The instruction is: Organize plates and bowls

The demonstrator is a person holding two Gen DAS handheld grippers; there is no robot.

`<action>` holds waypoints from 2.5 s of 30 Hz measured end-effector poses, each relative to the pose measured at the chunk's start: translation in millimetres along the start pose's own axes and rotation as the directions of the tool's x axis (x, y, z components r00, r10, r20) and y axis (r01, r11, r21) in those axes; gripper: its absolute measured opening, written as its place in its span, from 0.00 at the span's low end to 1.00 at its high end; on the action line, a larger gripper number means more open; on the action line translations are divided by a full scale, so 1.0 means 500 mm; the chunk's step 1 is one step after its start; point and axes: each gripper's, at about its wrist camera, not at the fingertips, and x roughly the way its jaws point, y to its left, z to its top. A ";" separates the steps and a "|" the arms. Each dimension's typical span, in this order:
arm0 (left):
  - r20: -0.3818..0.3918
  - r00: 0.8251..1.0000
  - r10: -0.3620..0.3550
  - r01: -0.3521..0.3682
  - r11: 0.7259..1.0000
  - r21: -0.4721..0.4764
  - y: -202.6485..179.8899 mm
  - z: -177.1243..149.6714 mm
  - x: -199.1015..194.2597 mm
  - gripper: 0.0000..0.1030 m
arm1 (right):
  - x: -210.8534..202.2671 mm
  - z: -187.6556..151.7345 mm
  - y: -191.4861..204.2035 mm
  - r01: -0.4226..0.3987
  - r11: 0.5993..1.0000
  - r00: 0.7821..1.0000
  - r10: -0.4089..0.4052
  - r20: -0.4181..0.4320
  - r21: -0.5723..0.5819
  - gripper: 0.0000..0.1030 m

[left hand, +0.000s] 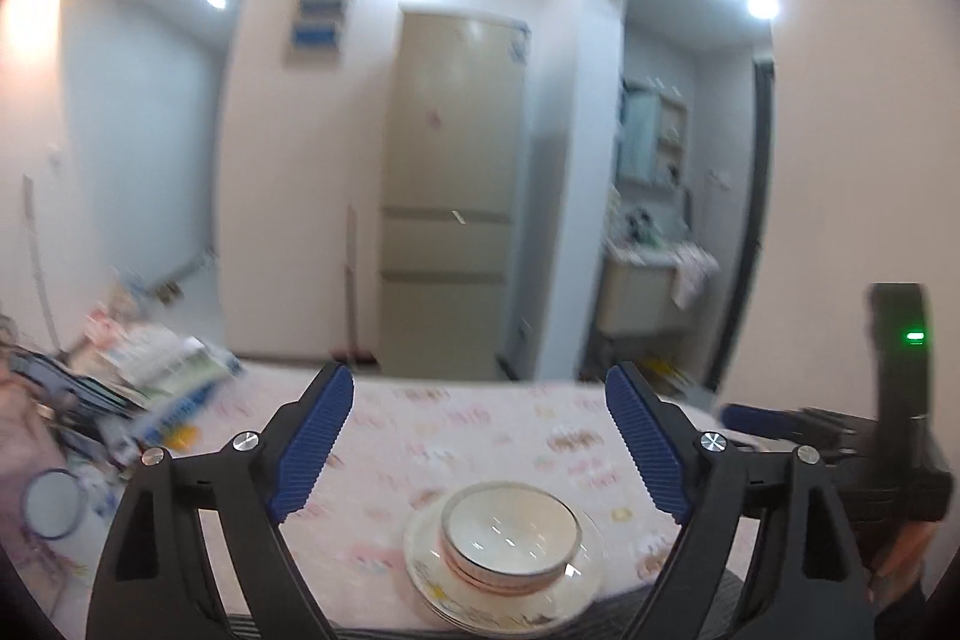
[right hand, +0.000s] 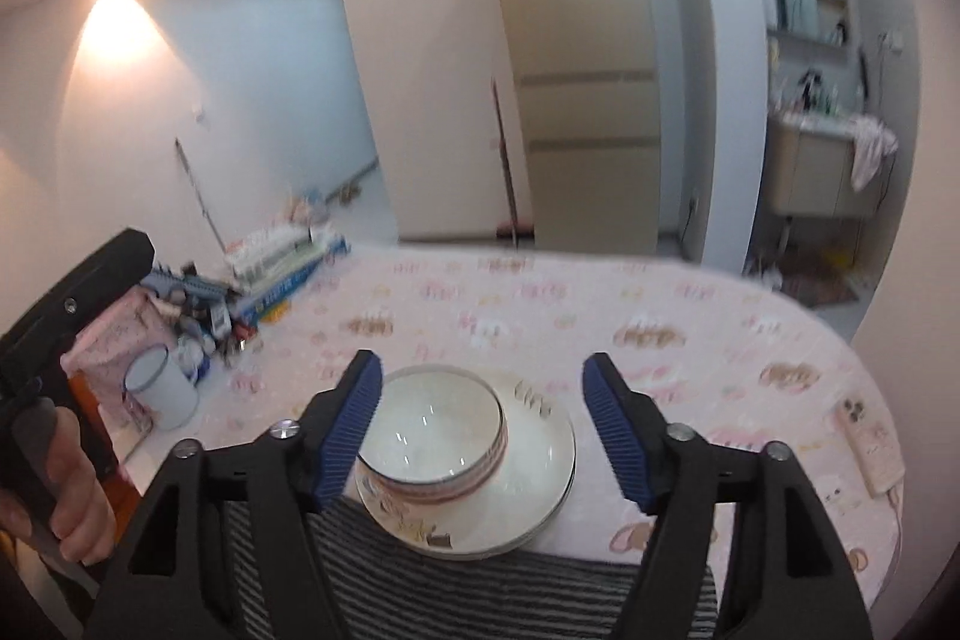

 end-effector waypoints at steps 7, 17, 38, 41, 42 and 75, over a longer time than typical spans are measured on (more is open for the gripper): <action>0.242 0.970 0.021 -0.031 0.999 0.036 0.007 -0.039 -0.097 1.00 | -0.086 -0.024 0.024 -0.013 0.999 0.977 0.021 0.213 -0.041 0.88; 0.334 0.939 0.081 -0.093 0.995 0.020 0.023 -0.161 -0.106 1.00 | -0.051 -0.125 0.026 -0.009 0.995 0.942 0.043 0.334 -0.103 0.99; 0.224 0.970 0.098 -0.106 0.994 0.024 0.062 -0.328 0.036 1.00 | 0.054 -0.245 0.009 0.102 0.991 0.940 -0.068 0.333 -0.087 0.99; 0.201 0.971 0.127 -0.140 0.989 0.051 0.050 -0.335 0.044 1.00 | 0.047 -0.251 -0.001 0.117 0.991 0.933 -0.089 0.349 -0.061 0.99; 0.192 0.973 0.130 -0.145 0.988 0.063 0.045 -0.335 0.048 1.00 | 0.047 -0.254 0.001 0.124 0.990 0.933 -0.094 0.347 -0.065 0.99; 0.185 0.973 0.141 -0.148 0.989 0.025 0.056 -0.342 0.051 1.00 | 0.038 -0.258 0.015 0.157 0.984 0.930 -0.117 0.347 -0.089 0.99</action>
